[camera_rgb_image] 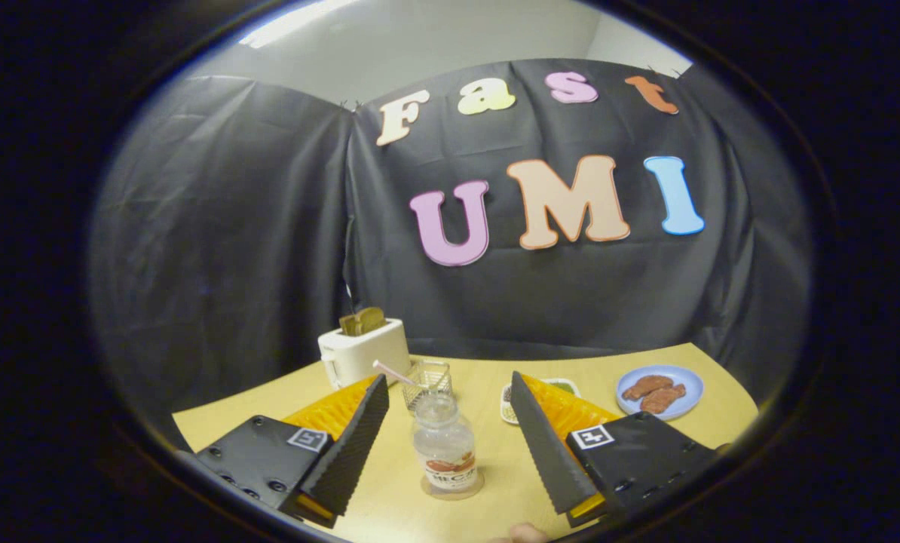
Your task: Take the bottle from table, then pour the juice into the cup, finally place the bottle on the coaster
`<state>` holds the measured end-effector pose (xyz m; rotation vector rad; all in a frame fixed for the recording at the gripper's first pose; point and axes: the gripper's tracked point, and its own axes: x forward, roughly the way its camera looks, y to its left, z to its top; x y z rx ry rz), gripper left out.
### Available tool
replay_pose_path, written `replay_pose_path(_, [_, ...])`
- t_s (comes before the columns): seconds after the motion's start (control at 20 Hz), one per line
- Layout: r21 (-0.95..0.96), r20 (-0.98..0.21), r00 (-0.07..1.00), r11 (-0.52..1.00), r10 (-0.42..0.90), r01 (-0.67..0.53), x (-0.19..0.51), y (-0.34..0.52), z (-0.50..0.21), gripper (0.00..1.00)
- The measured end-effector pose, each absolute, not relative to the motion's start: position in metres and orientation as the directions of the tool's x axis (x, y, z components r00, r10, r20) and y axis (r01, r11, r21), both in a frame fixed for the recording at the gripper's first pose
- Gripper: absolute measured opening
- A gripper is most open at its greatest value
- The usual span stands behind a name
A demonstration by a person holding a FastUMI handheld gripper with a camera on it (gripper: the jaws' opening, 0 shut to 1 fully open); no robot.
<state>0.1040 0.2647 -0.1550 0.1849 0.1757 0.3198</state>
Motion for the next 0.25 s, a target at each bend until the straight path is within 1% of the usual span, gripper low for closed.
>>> replay_pose_path(0.25, [0.184,-0.082,0.951,0.942,0.298,-0.279,0.077,0.226,-0.058,1.00])
